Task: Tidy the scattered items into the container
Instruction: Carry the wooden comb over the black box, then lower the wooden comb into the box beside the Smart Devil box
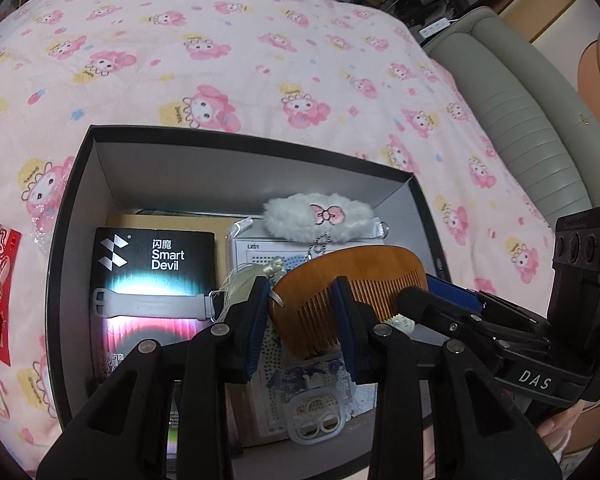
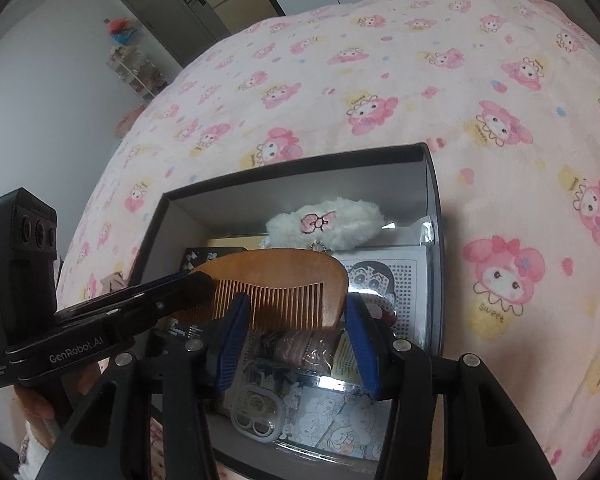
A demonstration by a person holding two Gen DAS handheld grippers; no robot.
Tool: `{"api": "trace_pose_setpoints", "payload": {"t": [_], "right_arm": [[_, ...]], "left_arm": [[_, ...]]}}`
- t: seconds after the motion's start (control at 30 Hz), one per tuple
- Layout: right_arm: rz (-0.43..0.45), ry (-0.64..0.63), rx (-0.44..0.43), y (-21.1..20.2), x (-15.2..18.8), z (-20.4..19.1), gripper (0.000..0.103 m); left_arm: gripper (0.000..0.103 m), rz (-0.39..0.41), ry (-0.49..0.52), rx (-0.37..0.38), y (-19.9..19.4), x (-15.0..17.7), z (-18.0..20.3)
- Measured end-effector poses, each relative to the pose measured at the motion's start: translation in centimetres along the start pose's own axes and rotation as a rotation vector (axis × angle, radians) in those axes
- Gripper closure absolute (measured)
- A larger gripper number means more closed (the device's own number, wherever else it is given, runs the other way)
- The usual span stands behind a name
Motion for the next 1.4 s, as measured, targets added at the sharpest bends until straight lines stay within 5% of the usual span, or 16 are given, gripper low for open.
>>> {"api": "trace_pose_setpoints", "payload": {"t": [0.47, 0.6, 0.8, 1.07, 1.23, 1.33, 1.4], "right_arm": [[-0.048, -0.048, 0.077, 1.6, 1.1, -0.1, 0.058], [-0.091, -0.076, 0.036, 2.7, 2.0, -1.6, 0.058], [-0.125, -0.1, 0.074, 3.9, 2.8, -1.9, 0.061], [0.032, -0.082, 0.189, 0.8, 0.4, -0.1, 0.061], [-0.006, -0.057, 0.235, 1.6, 0.4, 1.6, 0.061], [-0.019, -0.063, 0.233, 1.9, 0.5, 1.8, 0.061], [-0.015, -0.065, 0.241, 1.8, 0.4, 1.8, 0.061]], "left_arm": [[0.071, -0.104, -0.057, -0.048, 2.1, 2.1, -1.8], [0.076, -0.134, -0.056, -0.063, 2.5, 2.8, -2.1], [0.079, -0.146, -0.028, -0.159, 2.7, 3.4, -3.0], [0.071, -0.103, 0.09, -0.14, 1.8, 3.2, -1.0], [0.065, -0.164, 0.105, -0.22, 3.8, 3.3, -1.1], [0.067, -0.155, 0.049, -0.292, 3.4, 2.6, -2.4], [0.067, -0.126, 0.047, -0.274, 2.6, 2.2, -2.5]]}}
Point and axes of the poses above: each gripper's, at about its wrist camera, not at the fingertips, and y roughly the way its jaws point, z to its right, x to its underside, the point moved 7 cm from there along y, roughly the way its jaws point, and after that the axes turned 5 degrees about z, right-handed, at the moved point
